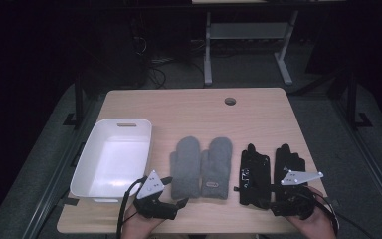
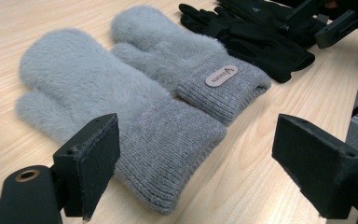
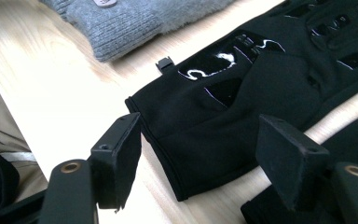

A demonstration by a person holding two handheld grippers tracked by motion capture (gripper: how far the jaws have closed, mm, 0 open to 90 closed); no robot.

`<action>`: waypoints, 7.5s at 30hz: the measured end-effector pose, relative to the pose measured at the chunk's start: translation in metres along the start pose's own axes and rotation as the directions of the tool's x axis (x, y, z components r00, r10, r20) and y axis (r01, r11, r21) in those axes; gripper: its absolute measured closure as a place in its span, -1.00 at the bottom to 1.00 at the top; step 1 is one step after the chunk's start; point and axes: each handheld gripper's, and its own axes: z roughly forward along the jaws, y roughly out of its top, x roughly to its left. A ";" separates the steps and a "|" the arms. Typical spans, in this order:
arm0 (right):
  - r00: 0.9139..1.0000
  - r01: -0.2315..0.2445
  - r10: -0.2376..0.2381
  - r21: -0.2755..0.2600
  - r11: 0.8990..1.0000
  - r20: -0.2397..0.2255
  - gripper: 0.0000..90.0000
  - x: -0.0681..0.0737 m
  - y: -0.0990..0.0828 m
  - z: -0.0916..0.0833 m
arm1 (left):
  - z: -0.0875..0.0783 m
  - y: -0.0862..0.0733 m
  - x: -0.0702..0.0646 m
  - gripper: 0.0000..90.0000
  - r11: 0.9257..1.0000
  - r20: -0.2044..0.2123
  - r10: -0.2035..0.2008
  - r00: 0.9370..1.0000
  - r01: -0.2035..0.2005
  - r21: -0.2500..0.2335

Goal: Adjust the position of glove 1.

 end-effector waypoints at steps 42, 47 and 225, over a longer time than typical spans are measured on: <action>0.962 0.270 -0.256 0.172 0.947 -0.099 -0.34 0.030 0.134 0.049 | -0.010 0.000 0.006 -0.67 1.000 0.001 -0.020 1.000 0.020 -0.014; 0.961 0.273 -0.256 0.196 0.942 -0.106 -0.32 0.029 0.143 0.062 | -0.010 0.001 0.006 -0.67 1.000 0.002 -0.022 1.000 0.022 -0.014; 0.881 -0.359 0.399 0.191 0.914 -0.255 0.68 -0.017 0.189 0.177 | -0.018 0.005 0.003 -0.66 0.998 0.015 -0.050 0.999 0.050 -0.044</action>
